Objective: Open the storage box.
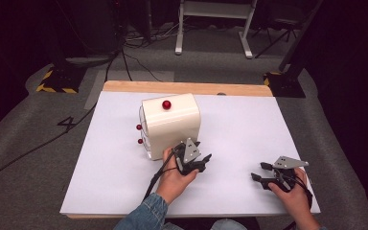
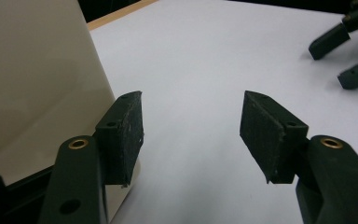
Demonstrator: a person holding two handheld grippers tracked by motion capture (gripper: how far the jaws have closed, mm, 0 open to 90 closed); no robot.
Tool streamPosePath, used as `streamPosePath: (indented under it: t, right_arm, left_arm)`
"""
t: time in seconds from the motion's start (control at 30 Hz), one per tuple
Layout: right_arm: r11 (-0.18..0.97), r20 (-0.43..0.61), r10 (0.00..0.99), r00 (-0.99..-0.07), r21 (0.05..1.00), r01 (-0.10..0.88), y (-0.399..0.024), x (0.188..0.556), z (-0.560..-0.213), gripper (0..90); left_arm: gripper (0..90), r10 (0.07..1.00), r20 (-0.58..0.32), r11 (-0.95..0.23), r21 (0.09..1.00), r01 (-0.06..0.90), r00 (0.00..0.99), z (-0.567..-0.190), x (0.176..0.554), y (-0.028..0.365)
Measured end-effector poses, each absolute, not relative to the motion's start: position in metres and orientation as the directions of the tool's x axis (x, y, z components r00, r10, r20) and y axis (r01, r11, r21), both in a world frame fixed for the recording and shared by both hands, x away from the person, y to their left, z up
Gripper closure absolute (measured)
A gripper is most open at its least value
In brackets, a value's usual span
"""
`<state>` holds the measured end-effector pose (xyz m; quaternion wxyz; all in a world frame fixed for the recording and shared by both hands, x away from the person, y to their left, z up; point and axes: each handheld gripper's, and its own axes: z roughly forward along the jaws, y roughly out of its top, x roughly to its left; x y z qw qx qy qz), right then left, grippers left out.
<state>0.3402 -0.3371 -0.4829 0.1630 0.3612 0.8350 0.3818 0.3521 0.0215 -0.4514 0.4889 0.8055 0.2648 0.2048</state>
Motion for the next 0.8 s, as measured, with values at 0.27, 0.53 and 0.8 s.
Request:
streamPosePath:
  t: [0.27,0.53,0.8]
  right_arm:
    - [0.451,0.003,0.727,-0.686,0.752,0.481,-0.337,0.340,-0.482,35.8]
    - [0.450,0.018,0.724,-0.690,0.746,0.491,-0.337,0.343,-0.482,34.9]
    - [0.448,0.020,0.723,-0.691,0.748,0.489,-0.337,0.343,-0.482,34.7]
  left_arm:
    - [39.8,0.602,0.038,-0.377,0.894,0.242,0.798,-0.424,0.315,0.064]
    - [39.6,0.675,0.104,-0.406,0.879,0.250,0.731,-0.411,0.285,0.128]
    - [38.0,0.773,0.087,-0.344,0.890,0.300,0.628,-0.398,0.293,0.197]
